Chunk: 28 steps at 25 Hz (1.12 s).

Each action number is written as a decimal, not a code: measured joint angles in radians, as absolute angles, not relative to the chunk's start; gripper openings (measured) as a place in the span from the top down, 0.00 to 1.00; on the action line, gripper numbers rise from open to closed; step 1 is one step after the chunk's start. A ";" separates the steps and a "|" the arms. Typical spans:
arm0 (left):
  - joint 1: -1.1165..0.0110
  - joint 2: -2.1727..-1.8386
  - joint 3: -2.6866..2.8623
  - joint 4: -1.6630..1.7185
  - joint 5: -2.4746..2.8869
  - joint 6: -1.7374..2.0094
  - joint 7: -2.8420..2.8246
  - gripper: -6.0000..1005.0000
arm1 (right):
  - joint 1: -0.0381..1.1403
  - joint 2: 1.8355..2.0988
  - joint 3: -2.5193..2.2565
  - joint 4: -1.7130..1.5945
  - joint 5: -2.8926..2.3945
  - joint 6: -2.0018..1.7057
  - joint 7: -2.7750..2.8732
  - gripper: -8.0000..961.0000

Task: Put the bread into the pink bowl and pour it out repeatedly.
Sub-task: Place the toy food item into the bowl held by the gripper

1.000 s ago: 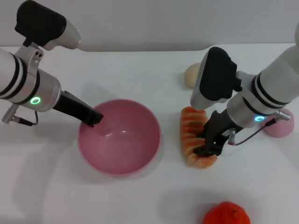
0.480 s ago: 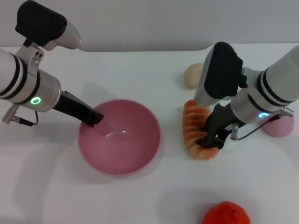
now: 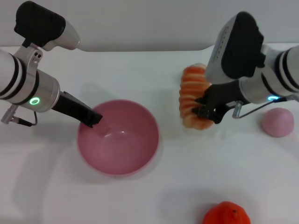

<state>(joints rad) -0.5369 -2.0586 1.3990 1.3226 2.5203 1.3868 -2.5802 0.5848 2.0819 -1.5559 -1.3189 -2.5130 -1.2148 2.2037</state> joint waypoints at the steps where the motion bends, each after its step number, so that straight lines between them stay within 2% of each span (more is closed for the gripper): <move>1: -0.537 -2.059 1.399 1.323 2.520 1.387 -2.580 0.95 | 0.581 2.082 -1.553 -1.334 -2.513 -1.215 2.207 0.77; 7: -0.537 -2.058 1.400 1.321 2.520 1.390 -2.580 0.95 | 0.551 2.087 -1.523 -1.487 -2.501 -1.218 2.222 0.84; 19: -0.538 -2.059 1.400 1.321 2.520 1.396 -2.580 0.95 | 0.562 2.090 -1.620 -1.697 -2.369 -1.311 2.238 0.86; 28: -0.542 -2.060 1.399 1.321 2.520 1.390 -2.581 0.95 | 0.580 2.091 -1.737 -1.666 -2.368 -1.319 2.248 0.87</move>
<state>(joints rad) -0.5416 -2.0602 1.3985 1.3208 2.5204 1.3905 -2.5808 0.5798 2.0908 -1.7368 -1.6658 -2.3677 -1.3189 2.2482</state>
